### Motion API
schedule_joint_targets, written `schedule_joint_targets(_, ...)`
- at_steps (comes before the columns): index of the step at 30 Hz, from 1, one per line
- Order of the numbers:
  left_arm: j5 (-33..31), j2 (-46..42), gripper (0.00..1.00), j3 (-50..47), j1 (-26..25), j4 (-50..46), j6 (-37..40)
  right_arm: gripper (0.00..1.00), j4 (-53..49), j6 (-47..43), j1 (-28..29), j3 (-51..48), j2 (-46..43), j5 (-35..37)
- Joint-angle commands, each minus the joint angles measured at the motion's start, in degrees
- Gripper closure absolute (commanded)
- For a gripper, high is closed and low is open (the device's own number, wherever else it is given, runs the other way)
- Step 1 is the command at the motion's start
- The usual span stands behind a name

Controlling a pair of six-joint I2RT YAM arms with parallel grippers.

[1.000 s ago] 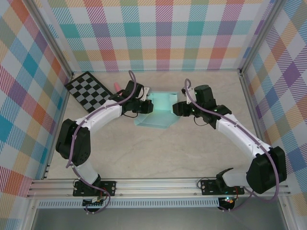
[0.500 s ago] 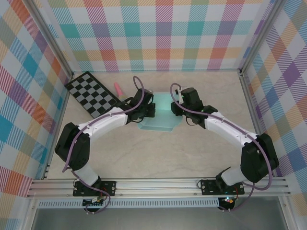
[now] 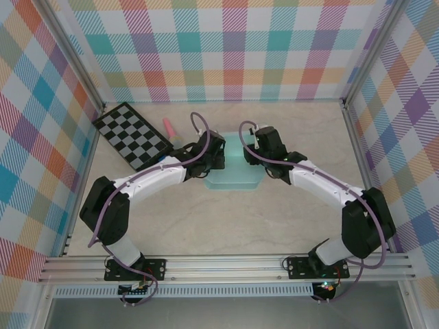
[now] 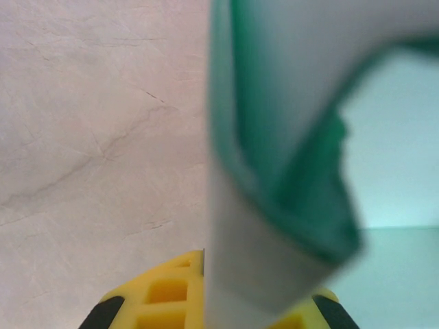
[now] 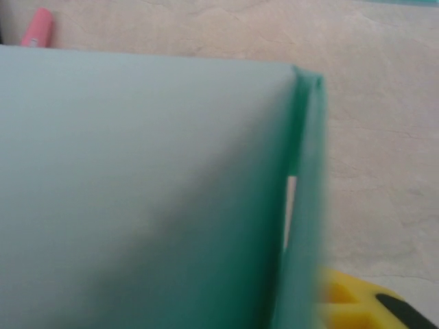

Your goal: Fold the paper box

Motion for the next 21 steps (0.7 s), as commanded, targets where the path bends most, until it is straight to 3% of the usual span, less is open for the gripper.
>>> schedule_joint_targets(1, -1.44, -1.77, 1.0, 1.72, -2.12, -1.39, -2.26, 0.57, -1.24, 0.8, -1.08, -0.27, 2.15, 6.73)
schedule_joint_targets(9, -6.86, -1.16, 1.0, 2.39, -2.04, -4.52, -4.59, 0.42, -0.79, -0.71, -1.78, -2.46, -5.38, -2.97)
schedule_joint_targets(18, -6.28, -0.08, 1.0, 3.88, -2.06, -5.46, -4.56, 0.33, -6.69, -11.4, -7.2, -2.85, -11.33, -31.37)
schedule_joint_targets(21, -6.14, 0.0, 1.0, 4.12, -2.03, -5.5, -4.56, 0.3, -10.58, -16.0, -8.23, -1.73, -11.6, -35.66)
